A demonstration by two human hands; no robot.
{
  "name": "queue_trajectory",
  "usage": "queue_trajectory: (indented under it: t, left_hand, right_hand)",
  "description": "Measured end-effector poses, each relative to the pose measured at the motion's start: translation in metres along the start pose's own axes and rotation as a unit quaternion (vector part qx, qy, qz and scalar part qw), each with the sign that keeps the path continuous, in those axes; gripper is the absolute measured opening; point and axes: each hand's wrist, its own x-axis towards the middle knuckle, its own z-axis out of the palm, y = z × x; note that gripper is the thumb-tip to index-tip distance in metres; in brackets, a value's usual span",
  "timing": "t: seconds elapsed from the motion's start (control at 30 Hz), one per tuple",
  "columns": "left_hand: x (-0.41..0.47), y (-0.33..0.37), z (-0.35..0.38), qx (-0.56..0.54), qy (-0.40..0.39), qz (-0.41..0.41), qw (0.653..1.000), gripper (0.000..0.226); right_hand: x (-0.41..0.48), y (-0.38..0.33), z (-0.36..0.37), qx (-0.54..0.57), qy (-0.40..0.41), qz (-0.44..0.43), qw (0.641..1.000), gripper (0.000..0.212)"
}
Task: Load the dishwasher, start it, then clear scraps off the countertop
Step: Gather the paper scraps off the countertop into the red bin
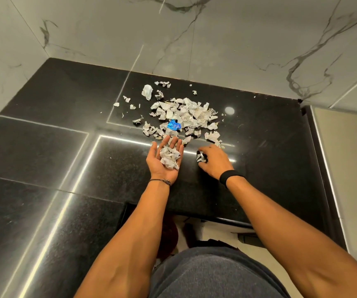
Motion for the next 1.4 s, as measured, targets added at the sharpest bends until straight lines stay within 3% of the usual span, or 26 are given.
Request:
queue_trajectory:
  t: [0.17, 0.3, 0.4, 0.47, 0.63, 0.73, 0.87, 1.1, 1.17, 1.23, 1.33, 1.4]
  left_hand:
    - [0.0, -0.003, 0.003, 0.01, 0.009, -0.004, 1.0, 0.05]
    - [0.001, -0.002, 0.005, 0.017, 0.01, 0.0, 1.0, 0.051]
    - [0.002, -0.003, 0.007, 0.019, 0.01, 0.004, 1.0, 0.053]
    - [0.004, -0.005, 0.008, 0.02, 0.011, 0.005, 1.0, 0.054]
    - [0.012, -0.017, 0.011, 0.049, 0.003, -0.003, 0.999, 0.051]
    - [0.017, -0.026, 0.019, 0.043, -0.001, -0.012, 0.999, 0.052]
    - [0.025, -0.033, 0.027, 0.057, 0.001, -0.014, 0.998, 0.052]
    - [0.03, -0.032, 0.032, 0.022, -0.003, -0.008, 1.0, 0.05]
    - [0.029, -0.027, 0.032, 0.013, -0.006, -0.005, 1.0, 0.052]
    - [0.029, -0.023, 0.031, 0.011, -0.006, 0.002, 1.0, 0.054]
    - [0.032, -0.021, 0.03, 0.016, -0.005, 0.007, 1.0, 0.055]
    - [0.033, -0.02, 0.029, 0.017, -0.004, 0.011, 1.0, 0.055]
  right_hand:
    - [0.001, -0.012, 0.002, -0.054, 0.003, -0.075, 0.996, 0.027]
    - [0.001, -0.011, -0.004, -0.05, -0.007, -0.078, 0.996, 0.022]
    - [0.003, -0.012, -0.008, 0.105, 0.039, -0.021, 0.993, 0.012]
    - [0.005, -0.019, -0.015, 0.233, 0.078, -0.003, 0.969, 0.009]
    - [0.012, -0.043, -0.036, 0.347, 0.061, -0.085, 0.932, 0.01]
    - [0.014, -0.048, -0.037, 0.294, 0.026, -0.134, 0.946, 0.012]
    - [0.019, -0.041, -0.038, 0.282, 0.017, -0.111, 0.953, 0.018]
    - [0.037, -0.013, -0.054, 0.292, 0.097, -0.055, 0.95, 0.014]
    - [0.048, 0.005, -0.055, 0.211, 0.105, -0.026, 0.971, 0.022]
    - [0.055, 0.022, -0.053, 0.106, 0.048, -0.002, 0.993, 0.042]
    - [0.059, 0.034, -0.037, -0.002, -0.041, -0.017, 0.999, 0.067]
    - [0.057, 0.032, -0.022, -0.063, -0.061, -0.039, 0.995, 0.069]
